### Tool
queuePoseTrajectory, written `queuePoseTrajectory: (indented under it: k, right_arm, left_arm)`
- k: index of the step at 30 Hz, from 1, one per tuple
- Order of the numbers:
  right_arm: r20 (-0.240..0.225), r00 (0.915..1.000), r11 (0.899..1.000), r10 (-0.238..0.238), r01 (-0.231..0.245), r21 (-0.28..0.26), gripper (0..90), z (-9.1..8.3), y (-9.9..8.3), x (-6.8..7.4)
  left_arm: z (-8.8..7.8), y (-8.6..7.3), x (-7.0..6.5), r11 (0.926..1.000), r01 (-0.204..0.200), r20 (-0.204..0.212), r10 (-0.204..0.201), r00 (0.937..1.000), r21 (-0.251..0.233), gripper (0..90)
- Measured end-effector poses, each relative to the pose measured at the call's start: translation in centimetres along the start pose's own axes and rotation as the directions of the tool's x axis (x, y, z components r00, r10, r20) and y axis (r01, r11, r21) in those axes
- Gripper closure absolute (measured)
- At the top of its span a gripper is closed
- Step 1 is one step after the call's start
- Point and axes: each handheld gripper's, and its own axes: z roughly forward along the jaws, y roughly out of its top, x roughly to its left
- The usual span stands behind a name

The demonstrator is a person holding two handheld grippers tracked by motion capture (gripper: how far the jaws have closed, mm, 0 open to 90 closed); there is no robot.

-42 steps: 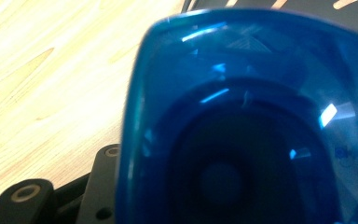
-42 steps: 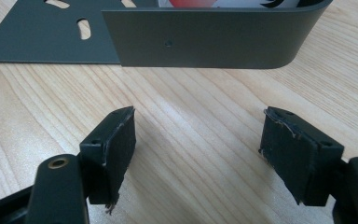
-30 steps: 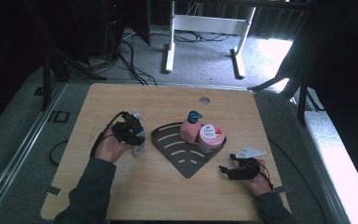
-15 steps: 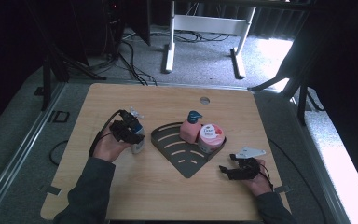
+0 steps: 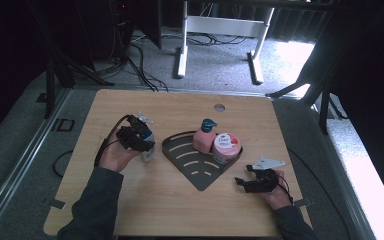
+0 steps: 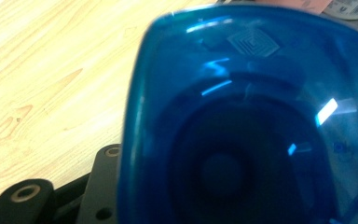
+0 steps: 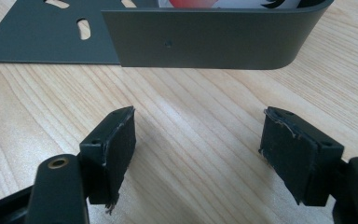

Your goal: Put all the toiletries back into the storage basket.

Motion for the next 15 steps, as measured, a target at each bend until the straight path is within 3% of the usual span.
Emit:
queuePoseTrajectory:
  k: [15]
  right_arm:
    - [-0.001, 1.0, 1.0, 0.002, -0.002, -0.001, 26.1, 0.0, 0.0, 0.0]
  left_arm:
    - [-0.62, 0.55, -0.21, 0.9996, -0.003, -0.004, 0.003, 1.0, -0.027, 55.5]
